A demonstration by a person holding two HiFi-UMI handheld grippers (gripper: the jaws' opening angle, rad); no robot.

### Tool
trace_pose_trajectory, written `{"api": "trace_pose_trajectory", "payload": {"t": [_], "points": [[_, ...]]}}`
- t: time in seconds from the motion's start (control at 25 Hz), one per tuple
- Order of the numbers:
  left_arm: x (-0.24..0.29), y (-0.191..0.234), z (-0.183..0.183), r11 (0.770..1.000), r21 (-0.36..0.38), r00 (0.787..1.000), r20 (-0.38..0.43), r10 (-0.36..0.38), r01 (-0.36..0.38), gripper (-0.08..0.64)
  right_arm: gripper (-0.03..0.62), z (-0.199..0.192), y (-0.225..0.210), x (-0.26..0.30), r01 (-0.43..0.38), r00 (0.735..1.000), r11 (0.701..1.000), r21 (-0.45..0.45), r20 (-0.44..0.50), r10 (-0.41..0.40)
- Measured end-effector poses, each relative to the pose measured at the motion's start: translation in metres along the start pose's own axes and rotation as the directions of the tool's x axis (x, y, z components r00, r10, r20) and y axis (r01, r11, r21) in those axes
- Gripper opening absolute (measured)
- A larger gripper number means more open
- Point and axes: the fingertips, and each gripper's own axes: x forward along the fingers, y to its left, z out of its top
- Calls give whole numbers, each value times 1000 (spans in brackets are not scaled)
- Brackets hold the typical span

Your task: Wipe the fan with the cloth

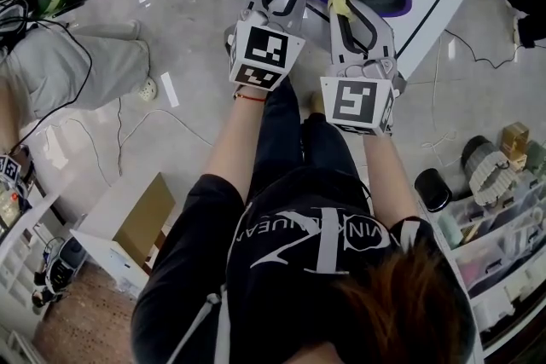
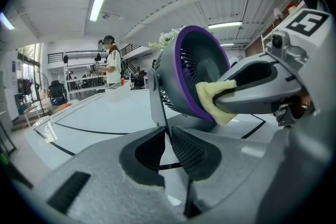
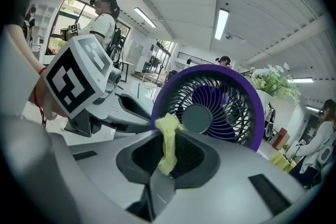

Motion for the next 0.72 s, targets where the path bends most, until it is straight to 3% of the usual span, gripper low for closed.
{"api": "trace_pose_trajectory", "payload": {"t": [0.72], "points": [[-1,1,-4,1000,-21,1000,-5,-21,21,49,51,21,16,11,-84,995,993,88,59,79]]}}
